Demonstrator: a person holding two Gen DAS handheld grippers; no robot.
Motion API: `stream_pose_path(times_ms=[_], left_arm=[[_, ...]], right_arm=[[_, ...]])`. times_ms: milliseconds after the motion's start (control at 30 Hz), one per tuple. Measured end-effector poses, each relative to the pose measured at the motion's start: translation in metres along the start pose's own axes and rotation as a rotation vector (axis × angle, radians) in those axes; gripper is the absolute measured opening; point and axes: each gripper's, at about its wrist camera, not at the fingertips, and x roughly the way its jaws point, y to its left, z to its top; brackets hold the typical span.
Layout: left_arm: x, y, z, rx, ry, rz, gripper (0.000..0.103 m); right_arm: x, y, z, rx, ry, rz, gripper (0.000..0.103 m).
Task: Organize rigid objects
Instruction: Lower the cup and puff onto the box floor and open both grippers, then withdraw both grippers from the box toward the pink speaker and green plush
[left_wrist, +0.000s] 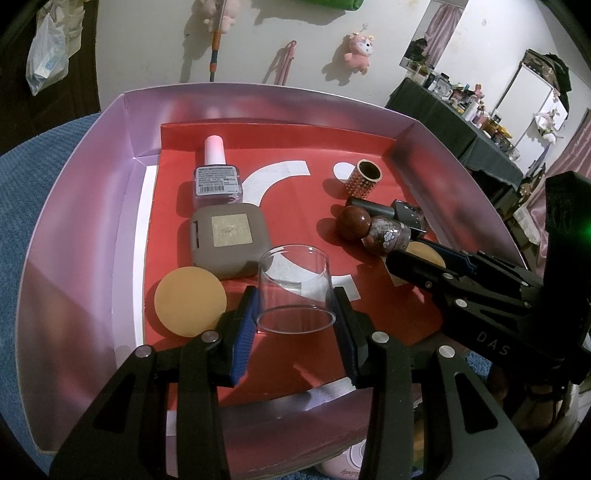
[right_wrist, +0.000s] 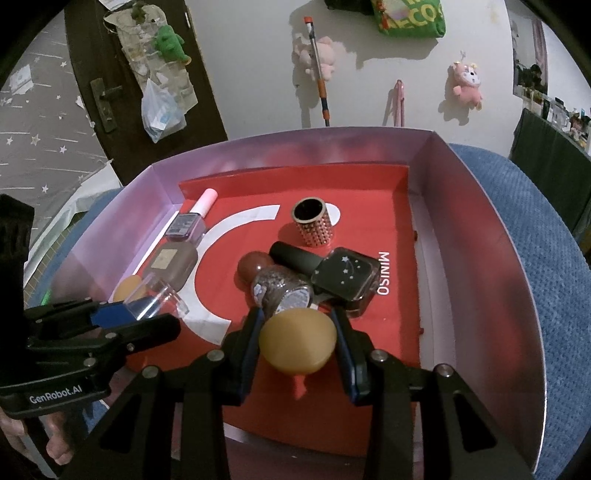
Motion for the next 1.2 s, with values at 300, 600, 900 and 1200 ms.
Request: stream_pose_path(times_ms=[300, 600, 900, 1200], left_arm=[[0.001, -0.001, 0.0, 0.001, -0.006, 0.02, 0.038], [-0.005, -0.003, -0.003, 0.014, -0.027, 0.048, 0.065], [-0.012, -0.003, -0.006, 0.001, -0.032, 0.046, 0.077], [-0.028, -0.008, -0.01, -0.004, -0.068, 0.052, 0.088]], right_arm=[[-0.001, -0.001, 0.0, 0.006, -0.001, 0.016, 0.042], [-0.009, 0.001, -0.003, 0.005, -0.018, 0.033, 0.057], [-0.03, 0.005, -0.008, 0.006, -0.052, 0.063, 0.067], [-0.06, 0.01, -0.01, 0.003, -0.124, 0.094, 0.082]])
